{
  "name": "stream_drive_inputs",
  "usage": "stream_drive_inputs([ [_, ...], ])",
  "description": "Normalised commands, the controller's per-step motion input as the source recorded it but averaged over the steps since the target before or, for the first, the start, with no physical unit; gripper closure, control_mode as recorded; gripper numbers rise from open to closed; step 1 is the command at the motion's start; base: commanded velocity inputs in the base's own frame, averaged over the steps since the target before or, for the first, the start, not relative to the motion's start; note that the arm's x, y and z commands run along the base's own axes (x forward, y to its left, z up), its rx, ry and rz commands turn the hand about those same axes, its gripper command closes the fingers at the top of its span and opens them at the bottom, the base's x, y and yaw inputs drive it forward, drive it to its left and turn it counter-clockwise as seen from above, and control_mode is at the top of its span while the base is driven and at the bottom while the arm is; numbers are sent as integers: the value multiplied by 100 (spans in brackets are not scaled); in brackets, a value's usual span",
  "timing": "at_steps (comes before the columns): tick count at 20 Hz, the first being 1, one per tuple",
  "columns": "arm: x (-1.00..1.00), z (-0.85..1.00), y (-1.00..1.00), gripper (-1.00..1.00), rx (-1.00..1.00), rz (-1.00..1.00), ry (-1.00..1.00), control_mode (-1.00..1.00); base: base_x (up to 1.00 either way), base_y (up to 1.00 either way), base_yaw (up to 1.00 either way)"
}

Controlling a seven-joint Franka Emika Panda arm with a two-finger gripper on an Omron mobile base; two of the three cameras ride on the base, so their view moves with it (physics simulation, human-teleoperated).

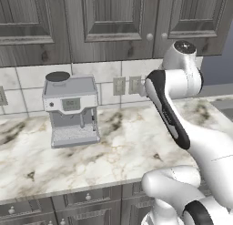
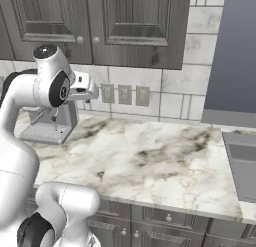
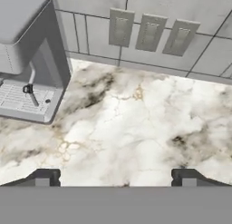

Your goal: Get the candle and the liquor from the cabinet and move them to the dining counter.

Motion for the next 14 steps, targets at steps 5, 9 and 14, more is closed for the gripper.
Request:
stream_drive_inputs([
  [5, -25, 69, 1, -100, -1, 0, -58, -100, 0, 0, 0],
  [9, -38, 75, 0, -100, 0, 0, -59, -100, 0, 0, 0],
  [14, -57, 79, 0, -100, 0, 0, -62, -100, 0, 0, 0],
])
